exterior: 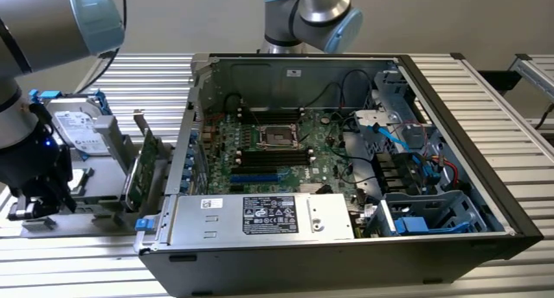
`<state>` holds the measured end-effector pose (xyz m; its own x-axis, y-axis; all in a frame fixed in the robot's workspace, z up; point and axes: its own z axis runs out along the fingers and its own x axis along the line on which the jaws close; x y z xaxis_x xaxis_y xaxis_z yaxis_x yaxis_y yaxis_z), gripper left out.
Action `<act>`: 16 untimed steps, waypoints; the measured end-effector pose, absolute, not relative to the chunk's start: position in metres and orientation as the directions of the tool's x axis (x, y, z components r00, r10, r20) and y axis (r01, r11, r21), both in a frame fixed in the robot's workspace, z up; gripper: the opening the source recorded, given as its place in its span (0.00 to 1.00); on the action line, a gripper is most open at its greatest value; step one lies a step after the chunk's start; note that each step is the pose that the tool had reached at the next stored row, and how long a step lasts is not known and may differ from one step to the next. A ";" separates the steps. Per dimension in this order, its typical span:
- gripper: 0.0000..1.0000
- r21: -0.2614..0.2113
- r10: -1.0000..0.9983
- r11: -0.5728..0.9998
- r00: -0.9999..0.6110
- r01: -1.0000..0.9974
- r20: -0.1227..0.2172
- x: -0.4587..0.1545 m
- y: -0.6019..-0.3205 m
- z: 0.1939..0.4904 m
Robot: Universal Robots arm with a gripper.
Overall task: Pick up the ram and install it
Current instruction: 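Pick up the ram and move it above insertion slot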
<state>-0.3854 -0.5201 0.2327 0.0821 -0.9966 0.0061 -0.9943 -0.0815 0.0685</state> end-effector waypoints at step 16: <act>0.14 0.096 -0.997 -0.081 0.082 -0.992 0.004 -0.373 -0.518 0.285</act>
<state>-0.3728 -0.5184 0.2848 0.0822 -0.9966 0.0039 -0.9920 -0.0814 0.0961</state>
